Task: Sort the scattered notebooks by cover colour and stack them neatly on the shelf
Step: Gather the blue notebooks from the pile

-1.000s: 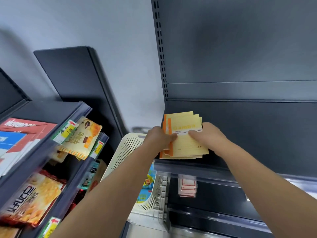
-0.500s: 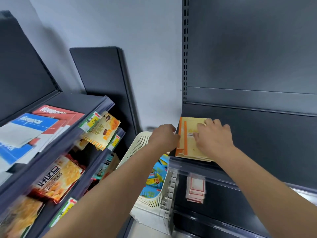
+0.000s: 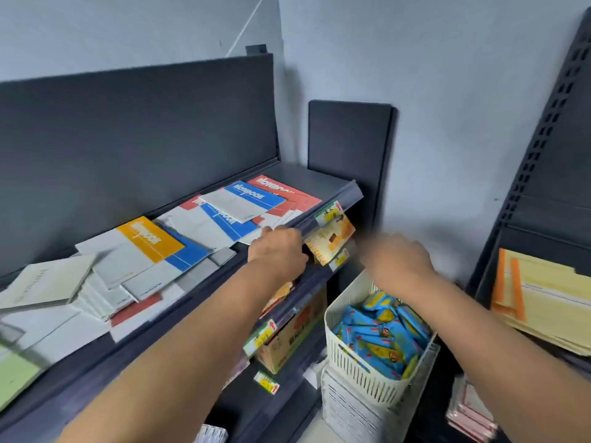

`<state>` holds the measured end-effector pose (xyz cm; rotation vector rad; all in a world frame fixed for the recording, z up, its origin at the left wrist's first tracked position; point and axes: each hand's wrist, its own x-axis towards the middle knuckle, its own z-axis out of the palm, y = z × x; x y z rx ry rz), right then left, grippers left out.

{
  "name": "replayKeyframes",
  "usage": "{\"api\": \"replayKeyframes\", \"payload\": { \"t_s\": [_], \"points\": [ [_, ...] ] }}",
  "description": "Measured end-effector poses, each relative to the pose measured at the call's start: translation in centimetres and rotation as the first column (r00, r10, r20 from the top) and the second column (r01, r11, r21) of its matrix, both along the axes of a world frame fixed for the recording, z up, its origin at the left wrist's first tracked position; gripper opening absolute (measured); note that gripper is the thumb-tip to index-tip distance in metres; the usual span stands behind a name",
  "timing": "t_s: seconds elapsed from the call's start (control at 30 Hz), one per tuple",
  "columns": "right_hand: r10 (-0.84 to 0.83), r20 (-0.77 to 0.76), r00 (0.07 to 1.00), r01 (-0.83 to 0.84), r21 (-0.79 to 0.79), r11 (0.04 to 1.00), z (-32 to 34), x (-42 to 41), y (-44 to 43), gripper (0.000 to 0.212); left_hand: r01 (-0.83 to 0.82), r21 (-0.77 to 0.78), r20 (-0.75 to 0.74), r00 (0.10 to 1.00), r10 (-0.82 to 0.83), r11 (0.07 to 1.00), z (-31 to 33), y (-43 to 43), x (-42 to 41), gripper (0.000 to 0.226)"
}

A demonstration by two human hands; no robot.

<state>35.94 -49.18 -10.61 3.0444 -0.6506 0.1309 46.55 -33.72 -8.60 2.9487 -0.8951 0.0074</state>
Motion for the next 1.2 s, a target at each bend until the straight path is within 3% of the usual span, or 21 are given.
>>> {"api": "replayKeyframes", "payload": {
  "t_s": [0.17,0.47,0.77,1.03,1.2],
  "points": [
    [0.134,0.031,0.991,-0.134,0.008,0.991,0.2,5.4,6.6,0.033,-0.175,-0.133,-0.058,0.984,0.169,0.975,1.2,9.2,3.9,0.038],
    [0.287,0.061,0.956,-0.289,0.026,0.957,-0.2,12.6,14.0,0.04,-0.381,-0.195,-0.095,0.925,0.369,0.904,0.5,19.5,8.2,0.035],
    [0.427,0.104,0.898,-0.436,0.092,0.895,-0.1,19.8,12.9,0.041,-0.401,-0.263,-0.129,0.916,0.38,0.878,-0.4,18.2,11.2,0.033],
    [0.51,-0.003,0.86,-0.506,0.122,0.854,0.0,26.2,9.3,0.033,-0.478,-0.314,-0.225,0.877,0.424,0.821,0.5,13.5,16.1,0.04],
    [0.64,0.008,0.768,-0.639,0.08,0.765,0.4,26.4,8.5,0.031,-0.525,-0.225,-0.209,0.849,0.486,0.82,0.1,12.1,17.3,0.04]
  ]
}}
